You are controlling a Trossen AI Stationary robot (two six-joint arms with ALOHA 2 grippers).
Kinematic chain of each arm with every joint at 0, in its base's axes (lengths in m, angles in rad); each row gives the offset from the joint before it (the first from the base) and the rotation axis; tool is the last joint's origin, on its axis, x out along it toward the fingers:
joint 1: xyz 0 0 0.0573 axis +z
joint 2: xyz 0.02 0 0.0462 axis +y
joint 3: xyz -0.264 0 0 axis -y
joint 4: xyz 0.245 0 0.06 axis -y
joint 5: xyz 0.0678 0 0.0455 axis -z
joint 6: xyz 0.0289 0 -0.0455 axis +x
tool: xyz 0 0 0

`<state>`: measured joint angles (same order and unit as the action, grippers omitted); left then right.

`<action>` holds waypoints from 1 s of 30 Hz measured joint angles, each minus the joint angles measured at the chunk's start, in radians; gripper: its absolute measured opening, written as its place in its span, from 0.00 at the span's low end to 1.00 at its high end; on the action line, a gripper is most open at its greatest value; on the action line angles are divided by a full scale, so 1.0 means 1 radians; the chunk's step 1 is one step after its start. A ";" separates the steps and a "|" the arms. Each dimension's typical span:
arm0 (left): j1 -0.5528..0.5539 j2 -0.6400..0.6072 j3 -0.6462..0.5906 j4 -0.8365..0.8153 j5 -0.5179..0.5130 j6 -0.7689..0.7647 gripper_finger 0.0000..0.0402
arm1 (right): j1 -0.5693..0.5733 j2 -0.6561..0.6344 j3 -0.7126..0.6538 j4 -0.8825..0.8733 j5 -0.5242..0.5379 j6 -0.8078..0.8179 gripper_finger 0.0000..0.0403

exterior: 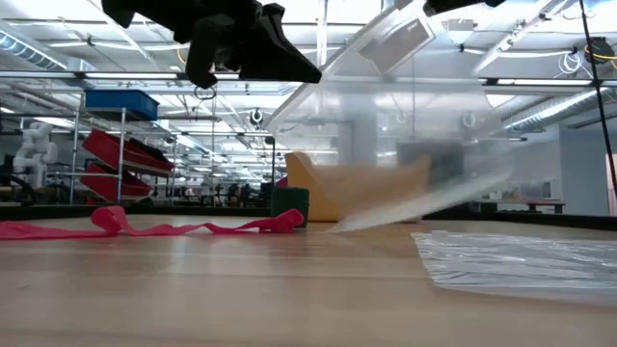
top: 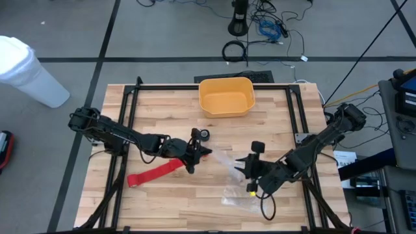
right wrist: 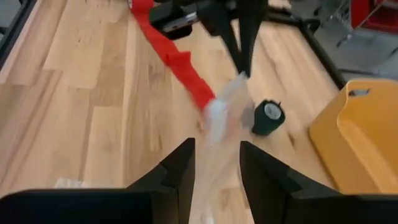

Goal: Roll bandage
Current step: Open the transparent zip bag

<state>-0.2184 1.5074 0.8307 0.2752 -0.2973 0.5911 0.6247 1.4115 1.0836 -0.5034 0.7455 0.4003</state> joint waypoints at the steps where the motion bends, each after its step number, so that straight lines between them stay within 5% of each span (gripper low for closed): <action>1: -0.001 0.000 0.000 0.000 -0.011 0.000 0.00 | 0.000 0.000 0.000 -0.012 -0.002 0.019 0.27; 15: -0.005 0.000 0.001 0.000 0.018 -0.047 0.00 | -0.030 0.115 0.000 0.077 -0.011 -0.062 0.26; 30: -0.005 -0.001 0.001 -0.019 0.114 -0.061 0.00 | -0.035 0.080 0.000 0.123 -0.014 -0.124 0.01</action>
<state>-0.2237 1.5063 0.8314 0.2558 -0.1829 0.5301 0.5900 1.4918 1.0832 -0.3799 0.7311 0.2764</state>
